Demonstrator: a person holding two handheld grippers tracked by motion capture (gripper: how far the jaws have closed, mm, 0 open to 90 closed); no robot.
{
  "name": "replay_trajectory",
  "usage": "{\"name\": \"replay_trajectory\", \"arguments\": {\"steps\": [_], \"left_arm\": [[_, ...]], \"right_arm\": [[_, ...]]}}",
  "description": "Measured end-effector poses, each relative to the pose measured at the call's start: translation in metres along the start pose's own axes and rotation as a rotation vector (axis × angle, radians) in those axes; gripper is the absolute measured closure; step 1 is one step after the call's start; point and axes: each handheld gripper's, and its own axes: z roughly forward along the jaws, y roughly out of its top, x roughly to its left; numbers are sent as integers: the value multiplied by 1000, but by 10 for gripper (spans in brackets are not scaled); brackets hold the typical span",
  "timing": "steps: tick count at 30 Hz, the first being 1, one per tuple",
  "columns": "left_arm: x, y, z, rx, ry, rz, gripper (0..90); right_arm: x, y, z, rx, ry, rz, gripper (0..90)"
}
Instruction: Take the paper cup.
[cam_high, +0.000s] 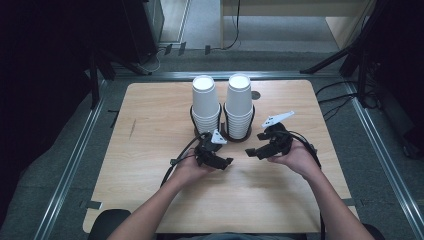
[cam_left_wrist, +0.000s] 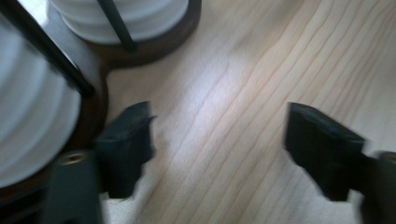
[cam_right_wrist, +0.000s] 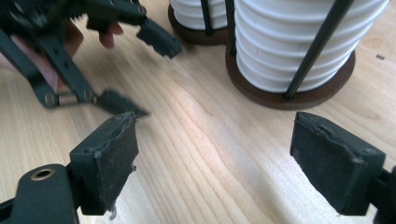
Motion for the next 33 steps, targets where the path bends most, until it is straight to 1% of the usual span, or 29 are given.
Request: {"name": "replay_trajectory", "arguments": {"steps": [1, 3, 4, 5, 7, 9, 11, 14, 15, 16, 17, 18, 20, 22, 27, 28, 29, 30, 33], "left_arm": [[1, 1, -2, -7, -5, -5, 293], [1, 2, -4, -14, -6, -10, 323], [2, 2, -6, -17, -6, -10, 323], [3, 4, -9, -17, -13, -16, 341], [4, 6, -11, -21, -20, -25, 364], [4, 6, -13, -20, -23, -26, 382], [5, 9, -14, -9, -38, -23, 394], [4, 10, -18, 5, -44, -47, 424], [4, 10, -18, 5, -44, -47, 434], [4, 11, -20, 5, -54, -56, 445], [4, 11, -20, 5, -54, -56, 453], [5, 12, -21, 15, -53, -59, 459], [6, 13, -22, 24, -56, -53, 475], [6, 13, -22, 23, -64, -56, 491], [7, 15, -24, 25, -72, -63, 522], [7, 15, -24, 25, -81, -76, 538], [7, 15, -25, 25, -84, -76, 542], [7, 16, -25, 22, -83, -76, 548], [8, 16, -26, 17, -86, -76, 563]], "right_arm": [[0, -1, 0, 5, 8, -2, 173], [1, -2, -1, 5, 5, -28, 191], [1, -2, -1, 5, 5, -28, 191], [1, -3, -1, 12, 21, -34, 243], [2, -3, 0, 15, 24, -42, 254], [2, -3, 0, 18, 31, -45, 269], [1, -2, 0, 20, 29, -39, 287], [0, -2, -2, 21, 35, -22, 338], [0, -2, -2, 21, 35, -22, 338], [-1, -3, -4, 28, 23, -39, 369], [-1, -4, -4, 31, 19, -49, 379], [-1, -4, -4, 31, 12, -52, 396], [-1, -5, -4, 33, 9, -36, 410], [-2, -6, -3, 33, 15, -33, 433], [-2, -6, -1, 48, 28, -37, 419], [-1, -6, -1, 53, 35, -59, 412], [-1, -6, -1, 53, 31, -73, 409], [0, -6, -1, 51, 31, -78, 409], [0, -5, -2, 48, 36, -67, 402]]}}
